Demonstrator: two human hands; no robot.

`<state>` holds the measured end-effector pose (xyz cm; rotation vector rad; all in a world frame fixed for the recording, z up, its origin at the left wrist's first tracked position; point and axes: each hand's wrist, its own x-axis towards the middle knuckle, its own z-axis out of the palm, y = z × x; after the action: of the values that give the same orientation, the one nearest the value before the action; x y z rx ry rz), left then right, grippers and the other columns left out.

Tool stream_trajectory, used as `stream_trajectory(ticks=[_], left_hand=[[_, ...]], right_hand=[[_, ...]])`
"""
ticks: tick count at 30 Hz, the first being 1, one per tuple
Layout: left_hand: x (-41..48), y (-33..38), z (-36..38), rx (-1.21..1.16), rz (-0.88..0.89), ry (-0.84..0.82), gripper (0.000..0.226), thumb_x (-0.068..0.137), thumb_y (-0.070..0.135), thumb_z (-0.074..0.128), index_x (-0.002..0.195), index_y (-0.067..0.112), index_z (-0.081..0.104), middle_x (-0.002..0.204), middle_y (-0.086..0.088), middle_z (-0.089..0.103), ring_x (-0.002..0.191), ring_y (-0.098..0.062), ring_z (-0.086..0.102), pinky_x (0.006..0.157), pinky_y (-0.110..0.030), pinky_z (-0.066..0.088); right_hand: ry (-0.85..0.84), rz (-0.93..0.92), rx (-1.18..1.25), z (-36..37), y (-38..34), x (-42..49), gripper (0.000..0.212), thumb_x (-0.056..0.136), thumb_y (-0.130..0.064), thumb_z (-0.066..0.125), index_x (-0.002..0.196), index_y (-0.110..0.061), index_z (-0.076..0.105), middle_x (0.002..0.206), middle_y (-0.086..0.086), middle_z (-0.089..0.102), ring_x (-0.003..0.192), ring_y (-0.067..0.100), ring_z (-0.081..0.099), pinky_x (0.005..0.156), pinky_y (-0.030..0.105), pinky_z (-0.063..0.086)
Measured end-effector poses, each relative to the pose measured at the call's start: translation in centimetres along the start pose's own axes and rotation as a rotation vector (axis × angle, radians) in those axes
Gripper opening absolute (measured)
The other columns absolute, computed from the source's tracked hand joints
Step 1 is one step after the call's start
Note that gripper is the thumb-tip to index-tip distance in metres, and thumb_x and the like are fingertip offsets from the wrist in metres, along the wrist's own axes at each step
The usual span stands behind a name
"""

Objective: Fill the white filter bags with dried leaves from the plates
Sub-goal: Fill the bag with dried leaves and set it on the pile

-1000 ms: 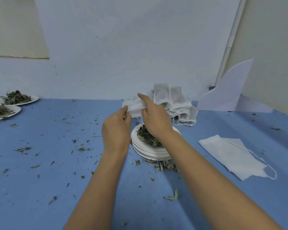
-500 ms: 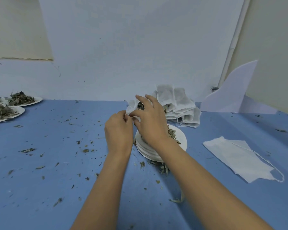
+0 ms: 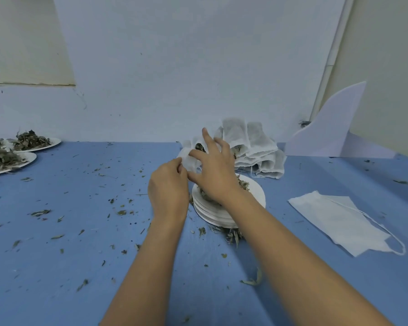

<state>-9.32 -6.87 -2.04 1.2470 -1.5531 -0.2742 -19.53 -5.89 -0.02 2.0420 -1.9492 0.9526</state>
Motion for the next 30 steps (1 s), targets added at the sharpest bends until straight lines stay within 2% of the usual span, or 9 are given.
stream_trajectory(ticks=[2, 4, 6, 8, 12, 18, 23, 27, 30], left_hand=[[0.0, -0.3, 0.1, -0.015, -0.028, 0.01, 0.023, 0.094, 0.011, 0.048, 0.086, 0.006, 0.068, 0.072, -0.015, 0.065, 0.059, -0.022, 0.051, 0.057, -0.038, 0.044], [0.1, -0.5, 0.3, -0.061, -0.091, 0.022, 0.024, 0.093, 0.01, 0.048, 0.085, 0.007, 0.07, 0.068, -0.015, 0.064, 0.055, -0.018, 0.045, 0.053, -0.035, 0.04], [0.2, -0.6, 0.4, -0.118, -0.135, 0.032, 0.026, 0.094, 0.012, 0.048, 0.089, 0.005, 0.072, 0.068, -0.013, 0.065, 0.055, -0.016, 0.048, 0.054, -0.033, 0.041], [0.2, -0.6, 0.7, -0.15, -0.139, 0.028, 0.03, 0.096, 0.015, 0.048, 0.077, 0.004, 0.068, 0.07, -0.019, 0.065, 0.058, -0.018, 0.051, 0.056, -0.032, 0.041], [0.1, -0.4, 0.9, -0.167, -0.148, 0.034, 0.037, 0.097, 0.016, 0.046, 0.068, -0.002, 0.061, 0.067, -0.024, 0.062, 0.055, -0.02, 0.044, 0.054, -0.032, 0.035], [0.0, -0.5, 0.8, -0.164, -0.149, 0.029, 0.036, 0.095, 0.012, 0.044, 0.068, -0.009, 0.057, 0.067, -0.029, 0.058, 0.056, -0.019, 0.035, 0.055, -0.031, 0.026], [0.9, -0.8, 0.1, -0.274, -0.198, 0.145, 0.032, 0.095, 0.012, 0.046, 0.07, -0.005, 0.058, 0.07, -0.028, 0.062, 0.058, -0.019, 0.046, 0.056, -0.024, 0.032], [1.7, -1.5, -0.9, -0.37, -0.226, 0.27, 0.028, 0.095, 0.011, 0.048, 0.068, 0.013, 0.053, 0.062, -0.014, 0.059, 0.058, -0.017, 0.06, 0.052, -0.014, 0.045], [2.2, -2.1, -1.5, -0.4, -0.273, 0.342, 0.04, 0.095, 0.011, 0.047, 0.057, 0.021, 0.05, 0.054, 0.003, 0.052, 0.049, 0.001, 0.059, 0.06, -0.027, 0.055]], right_hand=[[0.086, 0.064, 0.355, -1.0, 0.4, -0.7, 0.027, 0.088, -0.024, 0.064, 0.114, -0.021, 0.068, 0.151, -0.001, 0.036, 0.134, 0.016, 0.035, 0.103, 0.021, 0.032], [0.252, 0.15, 0.504, -1.9, 1.4, -1.7, 0.024, 0.088, -0.02, 0.062, 0.11, -0.021, 0.07, 0.139, -0.005, 0.052, 0.126, 0.008, 0.046, 0.094, 0.011, 0.035], [0.186, 0.197, 0.374, -2.7, 2.8, -2.4, 0.035, 0.089, -0.03, 0.059, 0.124, -0.028, 0.061, 0.145, -0.005, 0.045, 0.133, 0.011, 0.04, 0.102, 0.023, 0.032], [-0.097, 0.238, 0.231, -3.0, 4.0, -3.0, 0.054, 0.089, -0.047, 0.056, 0.14, -0.036, 0.043, 0.157, -0.005, 0.022, 0.144, 0.014, 0.019, 0.112, 0.036, 0.023], [-0.377, 0.201, 0.109, -2.4, 4.4, -4.2, 0.074, 0.082, -0.068, 0.051, 0.147, -0.048, 0.02, 0.16, -0.012, -0.003, 0.147, 0.017, -0.006, 0.116, 0.044, 0.011], [-0.398, 0.122, 0.023, -1.5, 4.6, -4.3, 0.061, 0.091, -0.056, 0.049, 0.146, -0.037, 0.032, 0.16, -0.004, 0.01, 0.146, 0.019, 0.014, 0.114, 0.035, 0.019], [-0.35, 0.104, -0.016, -1.4, 5.0, -4.4, 0.051, 0.095, -0.044, 0.05, 0.143, -0.029, 0.041, 0.155, -0.003, 0.029, 0.138, 0.017, 0.032, 0.105, 0.03, 0.029], [-0.331, 0.123, -0.004, -1.2, 5.2, -4.5, 0.054, 0.094, -0.044, 0.052, 0.144, -0.029, 0.039, 0.155, -0.003, 0.029, 0.139, 0.016, 0.031, 0.107, 0.029, 0.028], [-0.318, 0.145, 0.01, -1.2, 5.5, -4.6, 0.056, 0.094, -0.044, 0.053, 0.145, -0.027, 0.037, 0.156, -0.003, 0.028, 0.14, 0.016, 0.029, 0.109, 0.03, 0.027]])
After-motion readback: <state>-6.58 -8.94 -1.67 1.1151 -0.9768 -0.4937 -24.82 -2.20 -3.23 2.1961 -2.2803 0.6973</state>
